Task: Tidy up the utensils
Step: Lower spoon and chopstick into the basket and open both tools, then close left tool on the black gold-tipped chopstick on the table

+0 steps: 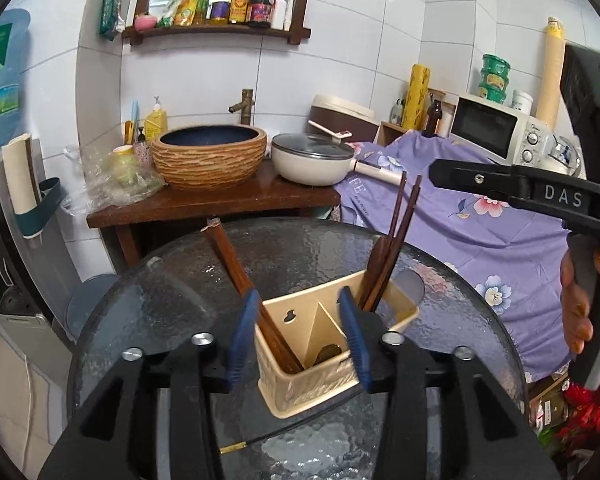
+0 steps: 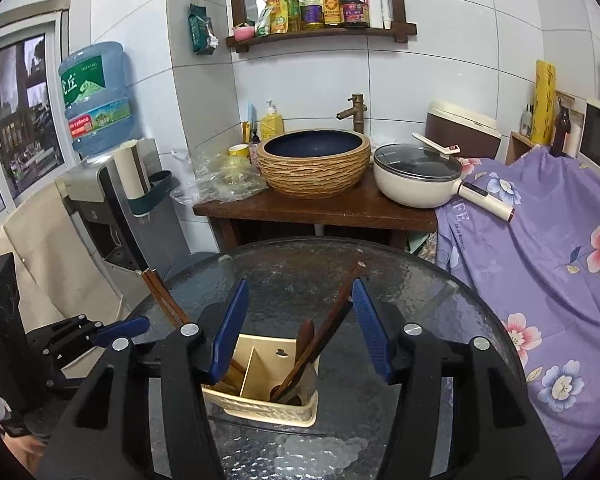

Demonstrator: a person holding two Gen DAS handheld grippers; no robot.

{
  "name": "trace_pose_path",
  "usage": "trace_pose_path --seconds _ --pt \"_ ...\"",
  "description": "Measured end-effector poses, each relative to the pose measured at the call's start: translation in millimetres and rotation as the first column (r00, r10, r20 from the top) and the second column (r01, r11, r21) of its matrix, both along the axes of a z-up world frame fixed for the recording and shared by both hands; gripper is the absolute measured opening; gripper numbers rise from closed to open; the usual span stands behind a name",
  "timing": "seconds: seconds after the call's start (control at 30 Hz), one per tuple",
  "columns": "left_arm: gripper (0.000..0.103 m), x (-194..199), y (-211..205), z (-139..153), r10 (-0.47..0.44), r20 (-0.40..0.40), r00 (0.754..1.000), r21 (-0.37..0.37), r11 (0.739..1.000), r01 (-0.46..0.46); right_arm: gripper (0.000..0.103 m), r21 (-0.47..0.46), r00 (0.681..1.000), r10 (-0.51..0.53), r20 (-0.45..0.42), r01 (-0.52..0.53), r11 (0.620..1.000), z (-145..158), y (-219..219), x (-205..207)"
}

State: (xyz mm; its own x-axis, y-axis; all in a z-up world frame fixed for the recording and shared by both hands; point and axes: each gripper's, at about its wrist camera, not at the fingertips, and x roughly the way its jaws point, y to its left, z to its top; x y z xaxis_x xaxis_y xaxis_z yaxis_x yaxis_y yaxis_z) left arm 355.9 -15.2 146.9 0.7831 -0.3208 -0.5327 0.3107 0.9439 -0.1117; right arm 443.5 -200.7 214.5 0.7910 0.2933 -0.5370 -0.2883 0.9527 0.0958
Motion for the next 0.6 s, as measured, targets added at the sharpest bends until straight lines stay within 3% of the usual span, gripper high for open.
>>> trace_pose_path --seconds 0.07,0.2,0.27,0.37,0.43,0.5,0.6 --pt "0.06 -15 7 -3 -0.02 0.024 1.0 -0.003 1.0 0.021 0.055 0.0 0.999 0.031 0.026 -0.031 1.0 -2 -8 -12" --pt "0.072 -42 25 -25 -0.07 0.016 0.997 -0.008 0.998 0.07 0.066 0.04 0.989 0.144 0.035 -0.145 0.989 -20 -28 -43" --pt "0.074 -51 33 -45 -0.096 -0.016 0.995 0.015 0.995 0.096 0.071 0.042 0.976 0.217 -0.002 -0.216 0.975 -42 -35 -55" --pt "0.074 -55 42 -77 -0.124 -0.074 0.99 0.065 0.99 0.129 0.071 -0.017 0.967 0.246 -0.072 -0.248 0.969 -81 -39 -66" --pt "0.071 -53 46 -99 -0.115 -0.119 0.986 0.112 0.985 0.128 0.071 -0.066 0.966 0.232 -0.111 -0.24 0.969 -111 -40 -73" --pt "0.057 -47 49 -122 -0.125 -0.166 0.978 0.143 0.978 0.149 0.071 -0.075 0.961 0.239 -0.14 -0.251 0.965 -134 -41 -79" --pt "0.05 -34 50 -151 -0.123 -0.224 0.967 0.205 0.964 0.171 0.071 -0.074 0.958 0.244 -0.149 -0.257 0.964 -157 -39 -91"
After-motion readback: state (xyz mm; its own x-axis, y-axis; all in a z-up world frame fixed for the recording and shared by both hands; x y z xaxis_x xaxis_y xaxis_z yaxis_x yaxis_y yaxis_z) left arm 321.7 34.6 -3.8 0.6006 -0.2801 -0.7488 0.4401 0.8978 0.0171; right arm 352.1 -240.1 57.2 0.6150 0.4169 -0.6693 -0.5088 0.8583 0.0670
